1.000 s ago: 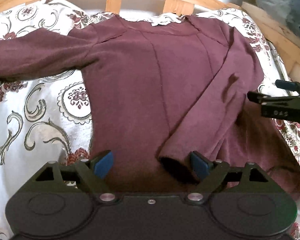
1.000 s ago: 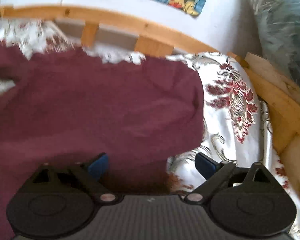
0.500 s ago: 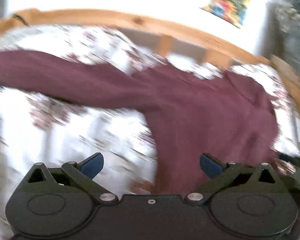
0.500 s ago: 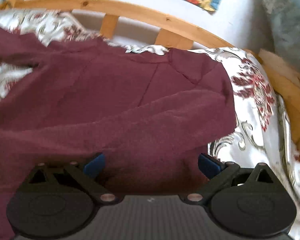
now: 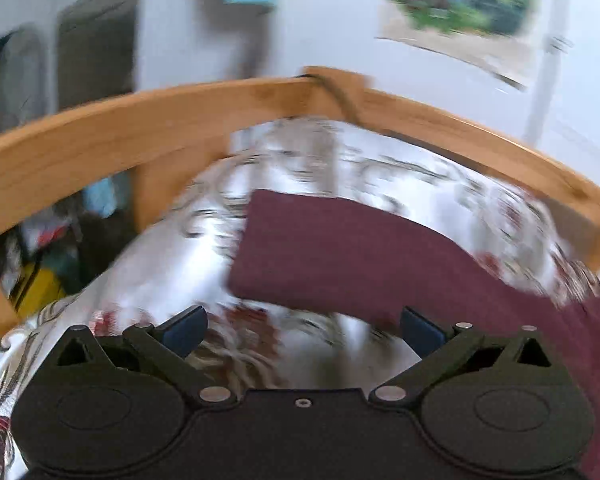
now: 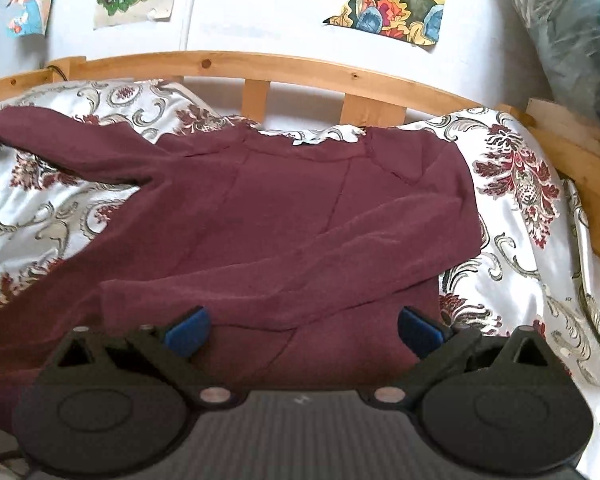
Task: Fold small clothes
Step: 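Grasp the other sleeve cuff with the left tool and lift it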
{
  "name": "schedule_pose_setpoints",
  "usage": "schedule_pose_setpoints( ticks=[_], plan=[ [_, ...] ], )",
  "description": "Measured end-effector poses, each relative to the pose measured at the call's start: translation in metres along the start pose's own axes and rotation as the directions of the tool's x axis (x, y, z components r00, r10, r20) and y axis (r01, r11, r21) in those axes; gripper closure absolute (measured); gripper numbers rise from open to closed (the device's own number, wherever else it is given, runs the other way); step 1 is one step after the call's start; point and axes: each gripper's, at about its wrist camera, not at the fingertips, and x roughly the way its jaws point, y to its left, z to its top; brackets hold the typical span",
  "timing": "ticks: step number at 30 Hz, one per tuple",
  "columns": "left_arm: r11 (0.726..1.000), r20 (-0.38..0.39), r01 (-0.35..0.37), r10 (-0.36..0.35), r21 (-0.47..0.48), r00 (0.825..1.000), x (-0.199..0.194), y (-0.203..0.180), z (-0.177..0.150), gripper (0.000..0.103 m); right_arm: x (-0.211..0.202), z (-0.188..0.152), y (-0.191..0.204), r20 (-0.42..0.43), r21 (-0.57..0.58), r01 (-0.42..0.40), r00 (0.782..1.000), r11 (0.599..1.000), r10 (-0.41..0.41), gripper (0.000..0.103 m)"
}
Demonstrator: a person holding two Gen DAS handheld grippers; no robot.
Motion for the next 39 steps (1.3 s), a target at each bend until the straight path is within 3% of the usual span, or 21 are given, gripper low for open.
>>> schedule_pose_setpoints(
  ticks=[2,4,6,9,11,13,15,18,21,25,28,31,33,39],
  plan=[
    [0.988,-0.022,0.061,-0.065,-0.144,0.998,0.012,0.017,0.007,0.004,-0.002,0.001,0.0,0.002,0.007,-0.006,1.0,1.0,0.006,0.0],
    [0.945,0.005,0.144,-0.149,-0.295,0.989,0.017,0.031,0.007,0.006,-0.002,0.001,0.001,0.005,0.008,-0.012,1.0,1.0,0.012,0.0],
    [0.917,0.027,0.165,-0.166,-0.363,0.986,0.022,0.035,0.007,0.012,-0.001,0.001,0.0,0.003,0.015,-0.023,1.0,1.0,0.023,0.0],
    [0.918,0.015,0.096,-0.098,-0.385,0.995,0.026,0.027,0.005,0.04,-0.002,0.001,-0.001,0.001,0.029,-0.029,1.0,0.999,0.029,0.0],
    [0.919,0.01,0.06,-0.06,-0.389,0.998,0.026,0.025,0.002,0.077,-0.003,0.001,-0.001,0.005,0.036,-0.029,1.0,0.999,0.029,0.0],
    [0.918,0.016,0.045,-0.041,-0.395,0.999,0.026,0.025,0.002,0.093,-0.004,0.001,-0.001,0.007,0.038,-0.031,1.0,0.999,0.03,0.0],
    [0.917,0.049,0.061,-0.045,-0.394,0.998,0.024,0.033,0.005,0.095,-0.004,0.001,0.0,0.008,0.037,-0.033,0.999,0.999,0.033,0.0],
    [0.942,0.137,0.073,-0.03,-0.327,0.99,0.005,0.026,0.01,0.096,-0.005,0.001,0.0,0.011,0.036,-0.039,0.999,0.999,0.038,0.0],
    [0.964,0.238,0.148,-0.094,-0.222,0.967,-0.017,0.006,0.024,0.096,-0.008,0.001,0.0,0.018,0.039,-0.045,0.999,0.998,0.044,0.0],
    [0.962,0.326,0.268,-0.238,-0.051,0.915,-0.046,-0.035,0.038,0.096,-0.013,0.002,-0.003,0.033,0.051,-0.047,0.998,0.998,0.045,0.0],
    [0.924,0.35,0.368,-0.381,0.105,0.856,-0.069,-0.071,0.039,0.096,-0.016,0.002,-0.007,0.041,0.069,-0.043,0.998,0.997,0.041,0.0],
    [0.857,0.342,0.467,-0.515,0.216,0.786,-0.092,-0.112,0.032,0.096,-0.02,0.001,-0.013,0.046,0.09,-0.038,0.998,0.995,0.034,0.0],
    [0.809,0.33,0.536,-0.588,0.242,0.738,-0.102,-0.136,0.025,0.096,-0.023,0.0,-0.017,0.052,0.099,-0.027,0.998,0.995,0.022,0.0],
    [0.611,0.241,0.734,-0.791,0.296,0.562,-0.128,-0.215,-0.014,0.096,-0.035,-0.004,-0.033,0.066,0.134,-0.001,0.998,0.991,-0.008,0.0]
  ],
)
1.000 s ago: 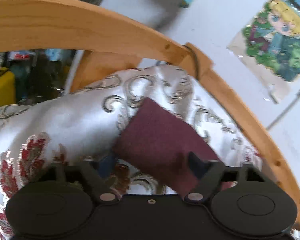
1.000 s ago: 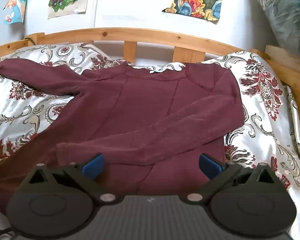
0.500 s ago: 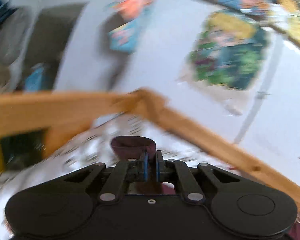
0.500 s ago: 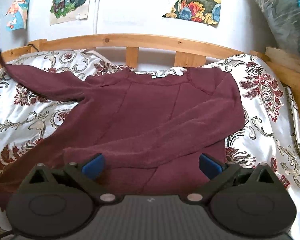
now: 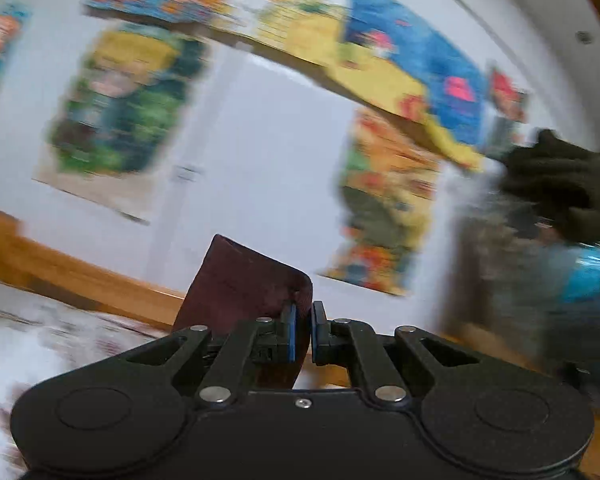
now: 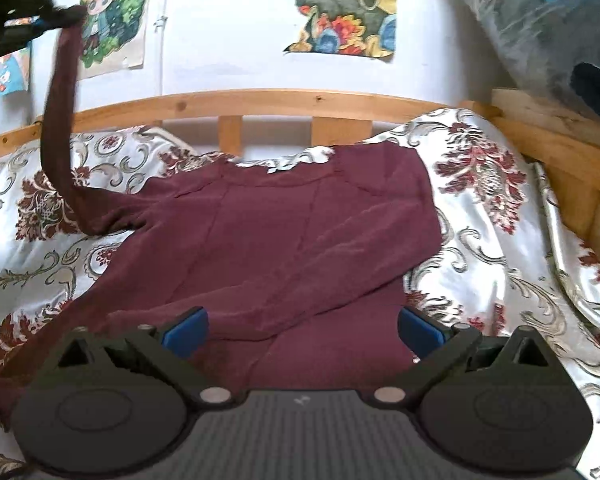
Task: Fold small clothes
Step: 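Grasp the other sleeve cuff with the left tool and lift it, then lay the held sleeve across the shirt body and open the left tool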
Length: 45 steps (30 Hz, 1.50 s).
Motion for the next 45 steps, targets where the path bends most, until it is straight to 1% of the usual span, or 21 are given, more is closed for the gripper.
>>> schedule_pose_setpoints(
  ticks=[3,5,8,10,13,16,19,21,22,23,25,27,29,32,33,35,37,39,42,44,45],
  plan=[
    [0.992,-0.051,0.122,-0.121,0.013,0.991,0.016,-0.04,-0.028,0.096,-0.008,-0.003,-0.009,-0.001,0.004,0.014,1.0,1.0,-0.014,0.0],
    [0.98,-0.103,0.199,-0.198,-0.003,0.975,0.025,-0.062,-0.05,0.096,-0.014,-0.005,-0.015,-0.004,0.006,0.027,1.0,1.0,-0.027,0.0],
    [0.958,-0.198,0.288,-0.283,-0.005,0.938,0.04,-0.091,-0.084,0.096,-0.023,-0.009,-0.025,-0.01,0.009,0.048,0.999,0.999,-0.048,0.0],
    [0.941,-0.262,0.338,-0.328,-0.008,0.908,0.047,-0.109,-0.108,0.096,-0.028,-0.013,-0.031,-0.019,0.012,0.064,0.998,0.998,-0.063,0.0],
    [0.925,-0.343,0.379,-0.365,-0.029,0.865,0.052,-0.125,-0.142,0.096,-0.033,-0.02,-0.039,-0.038,0.022,0.09,0.995,0.996,-0.089,0.0],
    [0.916,-0.408,0.398,-0.384,-0.054,0.828,0.048,-0.13,-0.174,0.096,-0.034,-0.028,-0.047,-0.067,0.038,0.119,0.991,0.992,-0.116,0.0],
    [0.915,-0.458,0.398,-0.385,-0.073,0.801,0.043,-0.129,-0.195,0.096,-0.035,-0.032,-0.055,-0.091,0.057,0.143,0.986,0.988,-0.138,0.0],
    [0.916,-0.499,0.392,-0.378,-0.082,0.78,0.045,-0.127,-0.201,0.094,-0.034,-0.035,-0.059,-0.103,0.066,0.158,0.983,0.985,-0.151,0.0],
    [0.917,-0.517,0.388,-0.375,-0.089,0.769,0.045,-0.125,-0.204,0.091,-0.033,-0.035,-0.06,-0.108,0.068,0.165,0.982,0.984,-0.157,0.0],
    [0.919,-0.532,0.381,-0.372,-0.098,0.761,0.045,-0.121,-0.205,0.085,-0.031,-0.035,-0.061,-0.113,0.07,0.173,0.98,0.982,-0.164,0.0],
    [0.919,-0.539,0.374,-0.378,-0.123,0.753,0.043,-0.114,-0.207,0.082,-0.03,-0.033,-0.062,-0.117,0.075,0.18,0.978,0.981,-0.171,0.0],
    [0.916,-0.539,0.376,-0.389,-0.14,0.747,0.039,-0.106,-0.205,0.072,-0.028,-0.031,-0.06,-0.117,0.074,0.184,0.978,0.98,-0.174,0.0],
    [0.912,-0.542,0.38,-0.401,-0.157,0.739,0.035,-0.099,-0.2,0.052,-0.026,-0.028,-0.057,-0.113,0.068,0.19,0.977,0.979,-0.182,0.0],
    [0.899,-0.553,0.409,-0.422,-0.155,0.719,0.024,-0.089,-0.191,0.043,-0.022,-0.023,-0.053,-0.103,0.064,0.196,0.977,0.979,-0.189,0.0],
    [0.902,-0.558,0.408,-0.414,-0.142,0.719,0.02,-0.085,-0.188,0.041,-0.02,-0.02,-0.051,-0.102,0.061,0.195,0.977,0.979,-0.188,0.0],
    [0.923,-0.579,0.367,-0.362,-0.113,0.731,0.014,-0.072,-0.181,0.039,-0.016,-0.013,-0.047,-0.098,0.047,0.182,0.979,0.982,-0.177,0.0],
    [0.952,-0.6,0.296,-0.284,-0.082,0.748,0.012,-0.055,-0.174,0.038,-0.01,-0.002,-0.042,-0.091,0.021,0.158,0.984,0.987,-0.155,0.0],
    [0.98,-0.609,0.196,-0.179,-0.038,0.773,0.011,-0.034,-0.168,0.038,-0.002,0.014,-0.037,-0.088,-0.009,0.105,0.991,0.994,-0.105,0.0],
    [0.998,-0.585,0.068,-0.046,0.016,0.809,0.011,0.005,-0.166,0.039,0.015,0.049,-0.032,-0.102,-0.039,-0.028,0.994,0.999,0.024,0.0],
    [1.0,-0.561,0.008,0.003,0.016,0.828,0.014,0.032,-0.17,0.041,0.028,0.077,-0.027,-0.126,-0.049,-0.128,0.985,0.991,0.121,0.0],
    [1.0,-0.555,-0.019,0.02,0.008,0.832,0.018,0.044,-0.172,0.042,0.036,0.093,-0.025,-0.148,-0.049,-0.177,0.975,0.983,0.168,0.0]
  ],
)
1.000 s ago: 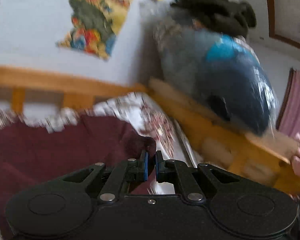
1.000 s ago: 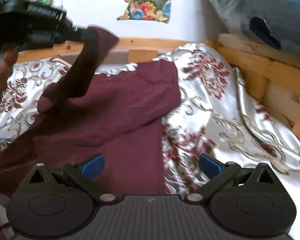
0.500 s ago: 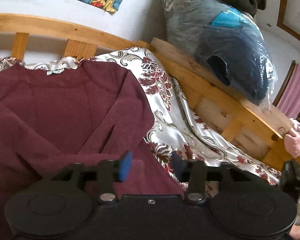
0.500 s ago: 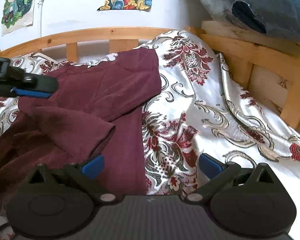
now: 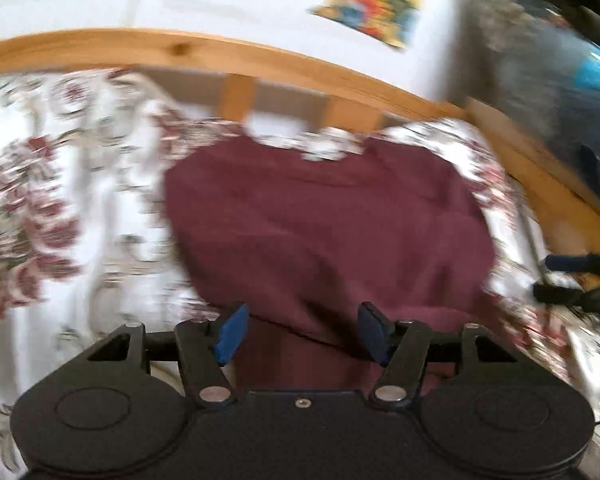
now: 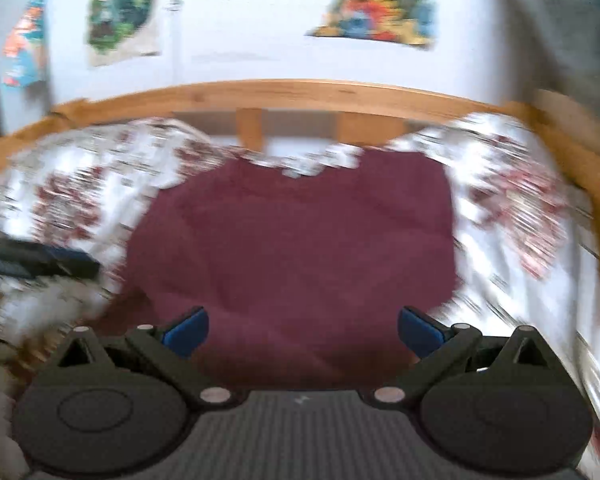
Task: Fold small clothes
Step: 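Grasp the shirt hem with the left tool while the right tool grasps it too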
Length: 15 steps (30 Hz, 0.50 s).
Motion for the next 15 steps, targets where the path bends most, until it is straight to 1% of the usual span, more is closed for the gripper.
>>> schedule_pose_setpoints(
  ticks=[1,2,4,5,7,8,9,11,12,14,15],
  plan=[
    [0.999,-0.003,-0.014,0.014,-0.029,1.0,0.006,0.013,0.001,0.046,0.007,0.017,0.0,-0.026,-0.003,-0.043,0.999,0.999,0.043,0.0],
    [0.998,-0.018,-0.021,0.02,-0.065,1.0,0.015,0.026,0.003,0.053,0.016,0.037,0.002,-0.068,-0.006,-0.075,0.995,0.997,0.074,0.0],
    [0.992,-0.041,-0.015,0.01,-0.127,0.999,0.033,0.047,0.01,0.057,0.037,0.072,0.01,-0.171,-0.014,-0.107,0.98,0.994,0.103,0.002],
    [0.989,-0.04,-0.006,0.001,-0.148,0.999,0.038,0.054,0.014,0.058,0.048,0.09,0.016,-0.217,-0.022,-0.116,0.97,0.993,0.109,0.004],
    [0.983,-0.023,0.039,-0.044,-0.178,0.999,0.047,0.065,0.019,0.058,0.069,0.119,0.03,-0.271,-0.043,-0.143,0.954,0.989,0.127,0.008],
    [0.982,-0.018,0.054,-0.058,-0.18,0.998,0.052,0.067,0.021,0.059,0.082,0.134,0.04,-0.285,-0.063,-0.158,0.949,0.986,0.134,0.01],
    [0.983,-0.018,0.055,-0.059,-0.175,0.998,0.055,0.068,0.023,0.06,0.098,0.147,0.051,-0.289,-0.092,-0.175,0.947,0.98,0.142,0.012],
    [0.984,-0.028,0.047,-0.053,-0.17,0.998,0.06,0.071,0.023,0.061,0.129,0.162,0.073,-0.28,-0.151,-0.198,0.948,0.969,0.15,0.022],
    [0.984,-0.034,0.047,-0.054,-0.173,0.998,0.063,0.072,0.021,0.062,0.146,0.167,0.083,-0.276,-0.169,-0.211,0.948,0.963,0.159,0.024],
    [0.98,-0.044,0.058,-0.068,-0.19,0.997,0.067,0.078,0.018,0.063,0.183,0.176,0.1,-0.273,-0.172,-0.263,0.939,0.949,0.211,0.033],
    [0.977,-0.047,0.063,-0.074,-0.202,0.996,0.069,0.08,0.018,0.063,0.198,0.178,0.107,-0.271,-0.164,-0.285,0.934,0.944,0.235,0.034]
  ],
)
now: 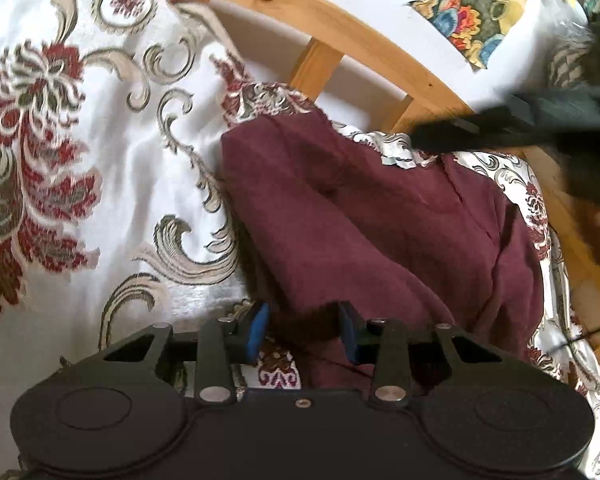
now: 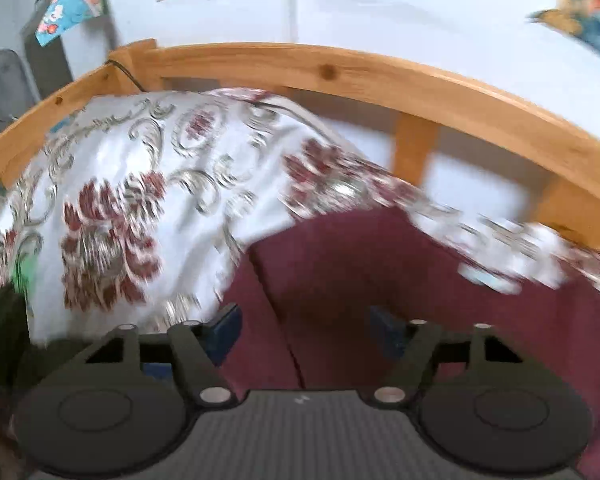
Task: Fold small clothes
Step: 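Grasp the shirt hem with the left tool while the right tool grasps it too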
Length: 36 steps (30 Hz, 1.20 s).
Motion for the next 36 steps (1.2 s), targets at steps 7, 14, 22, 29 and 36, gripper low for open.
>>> schedule_pose_setpoints(
  ticks=[7,14,22,29,36],
  plan=[
    [0.998,-0.026,0.04,-0.041,-0.058,0.999,0.007,0.018,0.006,0.064,0.083,0.025,0.02,-0.072,-0.054,-0.112,0.992,0.992,0.108,0.04],
    [0.995,-0.032,0.059,-0.062,-0.082,0.998,0.007,0.023,0.005,0.065,0.118,0.025,0.045,-0.185,-0.144,-0.127,0.978,0.981,0.099,0.095],
    [0.995,-0.018,0.048,-0.05,-0.09,0.999,0.005,0.028,0.006,0.07,0.106,0.042,0.058,-0.096,-0.153,-0.179,0.982,0.972,0.165,0.097],
    [0.987,-0.032,-0.025,0.02,-0.158,0.999,0.001,0.037,0.008,0.091,0.115,0.042,0.058,-0.067,-0.174,-0.11,0.993,0.979,0.1,0.094],
    [0.987,-0.05,-0.056,0.049,-0.152,0.998,-0.001,0.034,0.013,0.083,0.09,0.021,0.01,-0.054,-0.028,-0.112,0.992,0.993,0.11,0.043]
  ],
)
